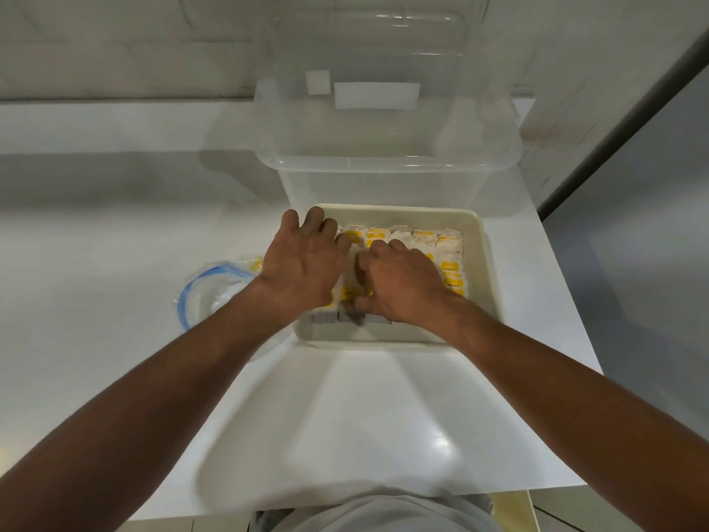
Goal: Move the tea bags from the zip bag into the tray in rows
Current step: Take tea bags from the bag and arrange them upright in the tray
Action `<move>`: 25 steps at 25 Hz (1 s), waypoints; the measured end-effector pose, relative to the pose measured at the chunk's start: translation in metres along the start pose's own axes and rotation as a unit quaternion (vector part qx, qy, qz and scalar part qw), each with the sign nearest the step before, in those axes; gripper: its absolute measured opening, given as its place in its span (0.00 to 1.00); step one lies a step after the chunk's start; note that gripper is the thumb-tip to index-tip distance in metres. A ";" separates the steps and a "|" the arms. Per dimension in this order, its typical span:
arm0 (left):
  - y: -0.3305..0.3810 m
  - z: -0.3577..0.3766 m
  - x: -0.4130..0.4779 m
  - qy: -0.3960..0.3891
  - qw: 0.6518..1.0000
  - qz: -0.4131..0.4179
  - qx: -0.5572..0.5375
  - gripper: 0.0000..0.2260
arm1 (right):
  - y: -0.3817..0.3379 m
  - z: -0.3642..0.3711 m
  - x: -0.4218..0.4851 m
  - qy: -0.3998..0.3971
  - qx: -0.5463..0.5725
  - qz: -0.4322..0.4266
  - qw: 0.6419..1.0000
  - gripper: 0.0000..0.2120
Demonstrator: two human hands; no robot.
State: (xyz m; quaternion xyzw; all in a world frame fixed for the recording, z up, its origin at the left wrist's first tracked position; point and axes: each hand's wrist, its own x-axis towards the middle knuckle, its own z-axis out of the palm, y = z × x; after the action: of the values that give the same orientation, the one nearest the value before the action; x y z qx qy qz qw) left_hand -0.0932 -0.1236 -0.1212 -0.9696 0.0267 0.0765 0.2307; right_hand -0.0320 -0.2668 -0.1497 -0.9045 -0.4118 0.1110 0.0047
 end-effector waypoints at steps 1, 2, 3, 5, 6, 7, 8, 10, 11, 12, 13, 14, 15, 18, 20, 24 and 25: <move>-0.004 -0.002 -0.007 0.031 0.998 -0.005 -0.045 0.25 | -0.001 -0.003 -0.002 0.003 0.023 -0.002 1.000 0.22; -0.009 -0.004 -0.015 0.062 0.994 -0.011 -0.095 0.24 | 0.000 -0.006 -0.005 0.004 0.051 -0.005 0.999 0.19; -0.014 -0.004 -0.022 0.083 0.985 -0.015 -0.151 0.22 | 0.000 -0.009 -0.009 0.003 0.082 -0.008 0.997 0.16; -0.029 -0.001 -0.041 0.090 0.960 -0.011 -0.266 0.19 | -0.004 -0.015 -0.017 -0.002 0.139 -0.008 0.990 0.13; -0.037 0.003 -0.049 0.091 0.948 -0.011 -0.306 0.18 | -0.008 -0.018 -0.021 -0.001 0.162 -0.005 0.987 0.11; -0.044 0.008 -0.057 0.093 0.938 -0.014 -0.334 0.17 | -0.013 -0.021 -0.024 0.004 0.180 -0.003 0.984 0.11; -0.052 0.013 -0.065 0.092 0.929 -0.019 -0.357 0.17 | -0.020 -0.022 -0.027 0.012 0.197 0.000 0.980 0.10; -0.067 0.026 -0.079 0.083 0.913 -0.030 -0.399 0.16 | -0.037 -0.026 -0.030 0.030 0.227 0.003 0.973 0.09; -0.074 0.033 -0.087 0.078 0.901 -0.037 -0.426 0.15 | -0.046 -0.029 -0.031 0.041 0.240 0.001 0.970 0.09; -0.080 0.039 -0.094 0.075 0.886 -0.044 -0.455 0.14 | -0.056 -0.032 -0.031 0.054 0.248 -0.004 0.967 0.09; -0.087 0.048 -0.102 0.073 0.873 -0.050 -0.479 0.13 | -0.068 -0.034 -0.031 0.066 0.253 -0.011 0.965 0.09; -0.094 0.056 -0.108 0.068 0.866 -0.056 -0.493 0.13 | -0.081 -0.035 -0.030 0.075 0.251 -0.016 0.965 0.08; -0.099 0.066 -0.114 0.059 0.866 -0.063 -0.492 0.13 | -0.095 -0.035 -0.029 0.081 0.247 -0.019 0.966 0.08; -0.106 0.096 -0.123 0.028 0.888 -0.077 -0.453 0.13 | -0.135 -0.024 -0.022 0.102 0.229 -0.011 0.968 0.09; -0.103 0.108 -0.124 0.015 0.899 -0.064 -0.433 0.18 | -0.155 -0.008 -0.016 0.116 0.198 -0.014 0.973 0.12; -0.096 0.126 -0.130 -0.002 0.918 -0.041 -0.396 0.21 | -0.181 0.028 -0.004 0.092 0.113 -0.005 0.989 0.13; -0.095 0.130 -0.132 -0.005 0.921 -0.038 -0.387 0.20 | -0.183 0.035 -0.002 0.092 0.098 0.005 0.991 0.10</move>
State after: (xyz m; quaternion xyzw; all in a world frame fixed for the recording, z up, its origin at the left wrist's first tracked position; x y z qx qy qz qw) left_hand -0.2329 0.0221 -0.1731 -0.9832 -0.0430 0.0772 -0.1599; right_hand -0.1773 -0.1504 -0.1655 -0.9083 -0.3918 0.0670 0.1301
